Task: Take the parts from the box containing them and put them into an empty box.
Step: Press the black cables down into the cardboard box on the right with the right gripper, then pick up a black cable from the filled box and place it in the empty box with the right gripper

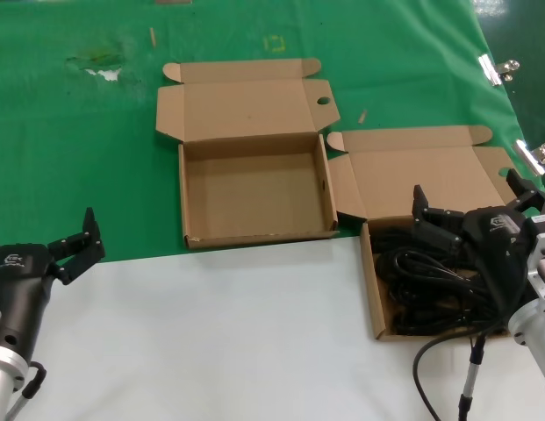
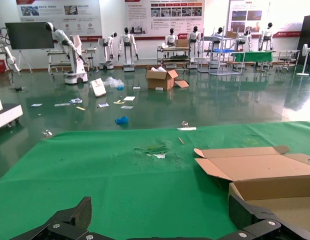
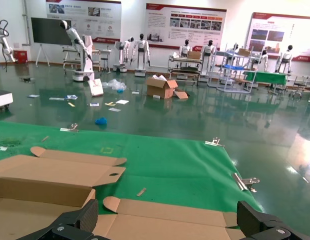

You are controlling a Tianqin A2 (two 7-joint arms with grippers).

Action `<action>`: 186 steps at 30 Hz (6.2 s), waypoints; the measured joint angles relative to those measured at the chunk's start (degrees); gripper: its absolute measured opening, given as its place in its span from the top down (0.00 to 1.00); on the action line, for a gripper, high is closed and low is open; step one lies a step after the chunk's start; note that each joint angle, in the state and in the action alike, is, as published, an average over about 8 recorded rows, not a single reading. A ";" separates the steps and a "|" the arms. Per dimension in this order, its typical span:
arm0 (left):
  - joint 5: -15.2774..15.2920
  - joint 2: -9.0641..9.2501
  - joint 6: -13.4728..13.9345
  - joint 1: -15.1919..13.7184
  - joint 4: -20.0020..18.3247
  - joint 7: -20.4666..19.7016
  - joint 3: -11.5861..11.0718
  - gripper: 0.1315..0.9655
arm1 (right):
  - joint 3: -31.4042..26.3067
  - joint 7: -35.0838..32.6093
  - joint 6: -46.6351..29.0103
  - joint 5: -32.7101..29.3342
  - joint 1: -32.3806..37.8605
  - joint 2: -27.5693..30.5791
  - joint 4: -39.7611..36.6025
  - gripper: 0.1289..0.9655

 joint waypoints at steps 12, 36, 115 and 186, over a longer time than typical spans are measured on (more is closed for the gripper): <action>0.00 0.00 0.00 0.00 0.00 0.00 0.00 0.00 | 0.00 0.00 0.00 0.00 0.00 0.00 0.00 0.00; 0.00 0.00 0.00 0.00 0.00 0.00 0.00 0.13 | -1.41 0.30 0.54 0.40 0.15 1.44 0.26 0.00; 0.03 0.00 0.00 0.00 0.00 -0.03 0.00 0.99 | -34.18 21.48 -12.31 -15.22 9.97 52.53 -0.12 0.06; 0.02 0.00 0.00 0.00 0.00 -0.02 0.00 0.99 | -7.04 19.06 -29.32 -31.27 4.71 35.25 4.68 0.95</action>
